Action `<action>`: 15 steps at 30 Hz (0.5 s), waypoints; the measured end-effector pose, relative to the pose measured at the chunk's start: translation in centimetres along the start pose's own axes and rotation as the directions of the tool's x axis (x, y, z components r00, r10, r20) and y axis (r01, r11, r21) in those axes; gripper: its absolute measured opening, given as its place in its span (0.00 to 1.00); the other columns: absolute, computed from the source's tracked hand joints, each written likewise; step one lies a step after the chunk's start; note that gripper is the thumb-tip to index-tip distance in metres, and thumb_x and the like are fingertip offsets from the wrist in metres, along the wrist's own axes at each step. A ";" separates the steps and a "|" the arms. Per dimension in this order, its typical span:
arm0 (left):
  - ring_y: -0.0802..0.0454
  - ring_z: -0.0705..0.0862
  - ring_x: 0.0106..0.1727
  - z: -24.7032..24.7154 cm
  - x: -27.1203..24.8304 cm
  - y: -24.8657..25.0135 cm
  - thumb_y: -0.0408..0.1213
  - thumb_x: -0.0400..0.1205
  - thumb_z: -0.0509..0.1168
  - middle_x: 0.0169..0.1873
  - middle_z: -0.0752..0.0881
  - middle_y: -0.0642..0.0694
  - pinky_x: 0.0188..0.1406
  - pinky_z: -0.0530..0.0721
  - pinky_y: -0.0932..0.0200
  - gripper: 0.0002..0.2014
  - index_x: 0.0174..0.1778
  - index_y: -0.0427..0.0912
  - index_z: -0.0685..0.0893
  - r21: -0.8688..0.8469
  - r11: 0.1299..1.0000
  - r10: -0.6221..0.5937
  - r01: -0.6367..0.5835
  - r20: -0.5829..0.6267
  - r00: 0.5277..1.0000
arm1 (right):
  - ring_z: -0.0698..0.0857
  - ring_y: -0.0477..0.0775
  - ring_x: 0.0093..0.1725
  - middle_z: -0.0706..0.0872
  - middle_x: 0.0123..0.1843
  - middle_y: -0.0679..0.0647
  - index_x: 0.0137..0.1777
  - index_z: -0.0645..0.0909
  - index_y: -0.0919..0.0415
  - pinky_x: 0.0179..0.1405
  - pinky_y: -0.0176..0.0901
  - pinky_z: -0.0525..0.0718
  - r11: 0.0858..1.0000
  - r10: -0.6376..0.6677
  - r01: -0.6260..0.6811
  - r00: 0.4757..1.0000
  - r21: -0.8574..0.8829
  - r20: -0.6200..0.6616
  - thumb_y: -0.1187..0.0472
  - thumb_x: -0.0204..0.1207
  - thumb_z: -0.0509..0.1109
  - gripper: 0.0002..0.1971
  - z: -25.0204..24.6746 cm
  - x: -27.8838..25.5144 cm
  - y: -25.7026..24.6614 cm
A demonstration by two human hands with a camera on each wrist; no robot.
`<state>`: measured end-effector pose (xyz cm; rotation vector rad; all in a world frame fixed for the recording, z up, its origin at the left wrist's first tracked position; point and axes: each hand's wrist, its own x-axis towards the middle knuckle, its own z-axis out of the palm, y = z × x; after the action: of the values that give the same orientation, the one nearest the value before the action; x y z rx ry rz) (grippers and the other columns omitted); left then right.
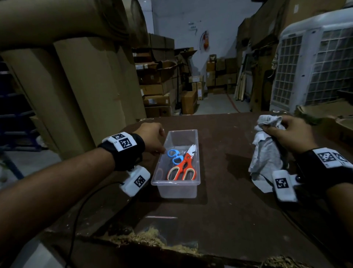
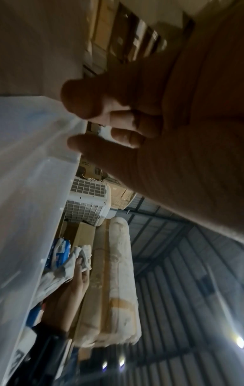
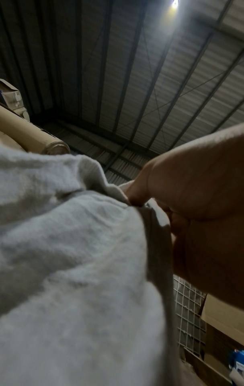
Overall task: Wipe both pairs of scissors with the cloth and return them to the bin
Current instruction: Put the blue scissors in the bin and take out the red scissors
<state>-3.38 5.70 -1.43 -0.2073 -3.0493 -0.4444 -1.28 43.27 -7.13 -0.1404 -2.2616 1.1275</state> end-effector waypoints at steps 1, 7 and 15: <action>0.51 0.91 0.39 -0.6 -0.1 0.3 0.40 0.70 0.84 0.38 0.89 0.49 0.45 0.92 0.51 0.24 0.60 0.43 0.83 0.063 0.997 0.033 -0.033 0.008 0.999 | 0.86 0.59 0.58 0.90 0.59 0.61 0.61 0.88 0.59 0.60 0.51 0.81 1.000 -0.003 0.003 1.000 -0.006 0.000 0.55 0.74 0.79 0.17 0.0 0.1 0.1; 0.49 0.90 0.34 -3.0 -0.8 3.9 0.36 0.80 0.76 0.41 0.93 0.40 0.36 0.91 0.57 0.12 0.57 0.37 0.85 -0.126 0.990 0.095 -0.063 0.265 0.960 | 0.86 0.61 0.60 0.90 0.59 0.60 0.61 0.88 0.58 0.63 0.58 0.84 1.000 0.003 -0.003 1.000 -0.010 -0.001 0.53 0.73 0.80 0.18 0.1 0.2 0.3; 0.45 0.90 0.38 2.4 1.0 6.0 0.34 0.78 0.78 0.42 0.92 0.40 0.42 0.92 0.52 0.14 0.56 0.31 0.88 0.111 0.994 -0.055 0.007 0.435 0.899 | 0.87 0.61 0.58 0.91 0.58 0.60 0.60 0.88 0.57 0.62 0.55 0.84 1.000 -0.008 0.008 1.000 0.014 0.015 0.52 0.72 0.80 0.18 0.3 0.2 0.4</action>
<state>-3.61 12.21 -1.93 -0.2896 -3.5108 -0.2620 -1.63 43.40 -7.47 -0.1177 -2.2656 1.1434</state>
